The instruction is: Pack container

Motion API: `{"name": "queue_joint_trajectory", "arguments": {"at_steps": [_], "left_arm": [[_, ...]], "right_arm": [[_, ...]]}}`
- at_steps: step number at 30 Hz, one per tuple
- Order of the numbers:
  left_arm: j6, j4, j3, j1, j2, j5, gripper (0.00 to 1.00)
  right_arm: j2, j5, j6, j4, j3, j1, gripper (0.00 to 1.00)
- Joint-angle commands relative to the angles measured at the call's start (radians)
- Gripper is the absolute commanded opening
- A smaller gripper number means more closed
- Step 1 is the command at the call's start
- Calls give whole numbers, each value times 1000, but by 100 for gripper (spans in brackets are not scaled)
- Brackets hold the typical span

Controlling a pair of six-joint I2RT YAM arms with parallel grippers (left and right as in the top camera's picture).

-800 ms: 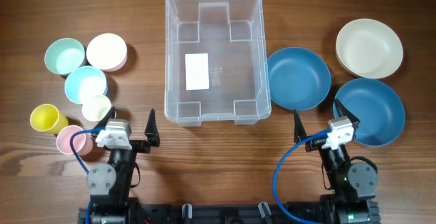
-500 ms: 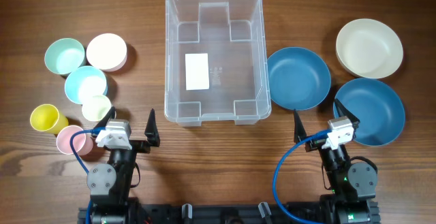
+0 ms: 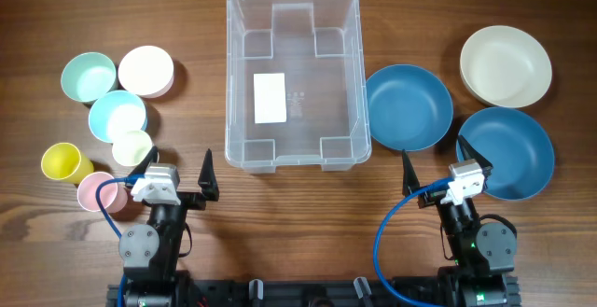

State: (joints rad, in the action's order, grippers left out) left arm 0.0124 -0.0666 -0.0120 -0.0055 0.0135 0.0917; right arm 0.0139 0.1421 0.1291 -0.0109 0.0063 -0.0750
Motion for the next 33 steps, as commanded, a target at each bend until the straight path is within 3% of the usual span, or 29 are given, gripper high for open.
{"name": "queue_joint_trajectory", "arguments": {"at_steps": [1, 25, 31, 33], "left_arm": [[3, -2, 6, 1, -8, 1, 100], [3, -2, 6, 1, -8, 5, 100], [8, 5, 6, 1, -7, 8, 100], [112, -2, 6, 1, -5, 8, 100]], "right_arm": [[4, 16, 2, -2, -1, 4, 100], [4, 30, -7, -3, -1, 4, 100], [40, 11, -172, -1, -1, 4, 100], [70, 10, -285, -1, 0, 5, 100]]}}
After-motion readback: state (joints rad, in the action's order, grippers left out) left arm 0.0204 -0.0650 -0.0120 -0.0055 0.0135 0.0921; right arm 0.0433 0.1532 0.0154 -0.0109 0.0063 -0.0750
